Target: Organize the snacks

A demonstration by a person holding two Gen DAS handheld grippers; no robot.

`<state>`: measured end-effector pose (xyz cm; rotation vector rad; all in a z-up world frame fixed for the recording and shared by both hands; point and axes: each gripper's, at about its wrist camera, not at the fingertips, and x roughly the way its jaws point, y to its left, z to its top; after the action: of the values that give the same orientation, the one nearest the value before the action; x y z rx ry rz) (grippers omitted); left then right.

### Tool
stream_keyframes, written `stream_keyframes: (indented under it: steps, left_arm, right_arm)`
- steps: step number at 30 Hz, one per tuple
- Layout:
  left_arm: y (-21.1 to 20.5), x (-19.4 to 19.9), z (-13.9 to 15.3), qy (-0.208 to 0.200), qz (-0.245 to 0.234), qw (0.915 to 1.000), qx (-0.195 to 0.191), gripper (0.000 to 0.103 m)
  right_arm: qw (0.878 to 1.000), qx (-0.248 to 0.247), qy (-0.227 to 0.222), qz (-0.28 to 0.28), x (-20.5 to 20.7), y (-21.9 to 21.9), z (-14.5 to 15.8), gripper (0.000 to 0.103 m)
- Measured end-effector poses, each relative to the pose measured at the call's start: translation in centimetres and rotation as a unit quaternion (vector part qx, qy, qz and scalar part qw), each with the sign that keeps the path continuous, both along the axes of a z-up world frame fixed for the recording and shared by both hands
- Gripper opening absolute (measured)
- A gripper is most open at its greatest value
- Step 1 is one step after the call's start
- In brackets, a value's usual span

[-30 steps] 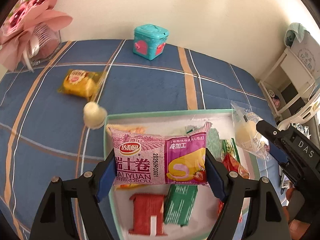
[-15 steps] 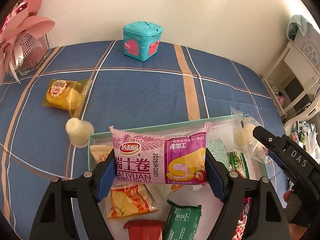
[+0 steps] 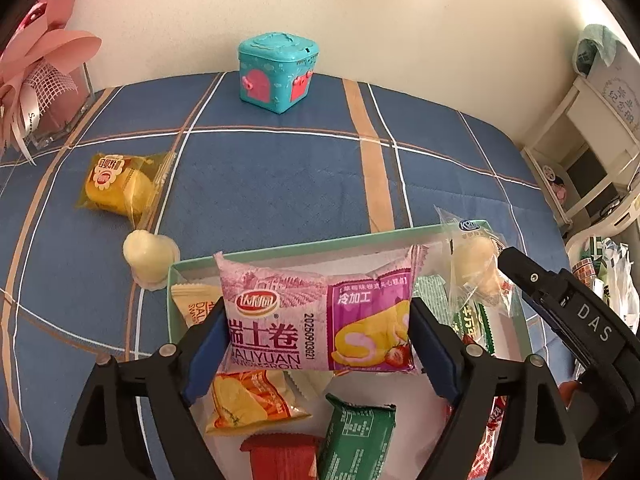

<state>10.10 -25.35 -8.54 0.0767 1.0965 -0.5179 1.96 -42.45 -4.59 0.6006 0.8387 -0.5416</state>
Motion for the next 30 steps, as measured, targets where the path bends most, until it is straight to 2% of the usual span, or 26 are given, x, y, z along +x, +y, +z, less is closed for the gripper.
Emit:
stream_keyframes:
  steps: [8,16,25,30]
  left_arm:
    - [1.0,-0.7,1.3,-0.004,0.002,1.0000,-0.006,0.093]
    - [2.7,-1.6,3.1,-0.014,0.017,0.9997,-0.014,0.098]
    - [8.0,-0.9,4.0,-0.034,0.096,0.9940,0.040,0.098]
    - [11.0,-0.7,3.7,-0.025,0.132,0.9893,0.057,0.098]
  right_arm:
    - [1.000,-0.011,0.006,0.007,-0.8,1.2,1.7,0.068]
    - [1.000,-0.012,0.009,0.017,-1.7,2.8,3.4,0.068]
    - [0.998,-0.021,0.033,0.040,-2.5,6.4,4.8,0.068]
    - [0.996,-0.040,0.040,0.074,-2.5,9.3,5.4,0.071]
